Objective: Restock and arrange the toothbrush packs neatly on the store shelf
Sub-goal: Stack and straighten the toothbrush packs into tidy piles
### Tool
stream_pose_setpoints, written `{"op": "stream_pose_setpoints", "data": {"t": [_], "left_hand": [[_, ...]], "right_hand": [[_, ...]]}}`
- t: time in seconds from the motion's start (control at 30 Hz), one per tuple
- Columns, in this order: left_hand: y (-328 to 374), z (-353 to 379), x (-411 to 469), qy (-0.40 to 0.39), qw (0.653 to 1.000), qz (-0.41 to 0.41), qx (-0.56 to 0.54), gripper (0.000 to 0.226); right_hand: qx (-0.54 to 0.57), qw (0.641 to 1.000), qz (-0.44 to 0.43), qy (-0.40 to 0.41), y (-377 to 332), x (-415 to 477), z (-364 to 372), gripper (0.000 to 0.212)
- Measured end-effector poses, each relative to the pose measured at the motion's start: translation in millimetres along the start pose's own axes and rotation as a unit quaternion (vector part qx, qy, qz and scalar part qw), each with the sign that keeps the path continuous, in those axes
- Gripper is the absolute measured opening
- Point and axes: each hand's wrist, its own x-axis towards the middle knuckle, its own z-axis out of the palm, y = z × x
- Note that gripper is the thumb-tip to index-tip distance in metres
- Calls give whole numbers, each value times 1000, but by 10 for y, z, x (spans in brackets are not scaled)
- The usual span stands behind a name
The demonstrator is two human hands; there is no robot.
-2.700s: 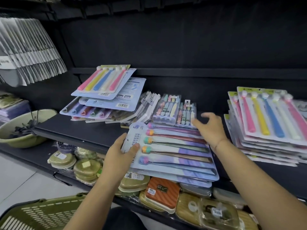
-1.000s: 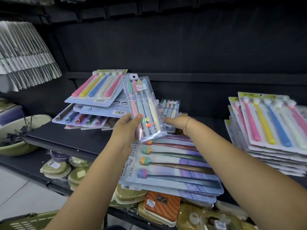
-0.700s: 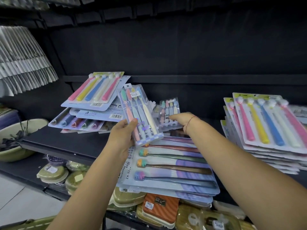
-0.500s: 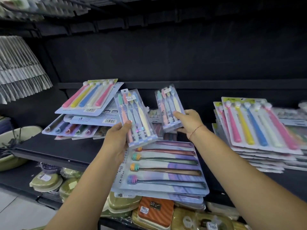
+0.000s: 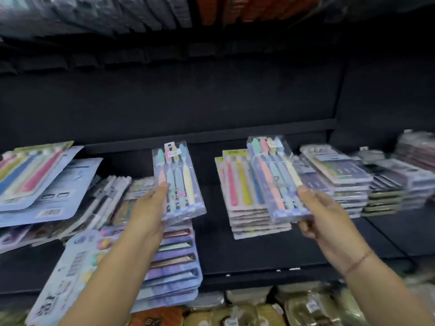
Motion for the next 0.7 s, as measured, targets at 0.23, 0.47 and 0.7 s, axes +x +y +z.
{"op": "stream_pose_setpoints", "data": {"t": [0.23, 0.47, 0.7], "left_hand": [[-53, 806, -46, -46, 999, -24, 14, 30], [-120, 1491, -184, -92, 994, -54, 20, 31], [-202, 2030, -278, -124, 990, -75, 0, 13]], "right_hand": [[3, 999, 34, 23, 95, -6, -932, 50], [35, 996, -7, 83, 121, 91, -1580, 25], [24, 969, -64, 236, -177, 802, -2534, 9]]}}
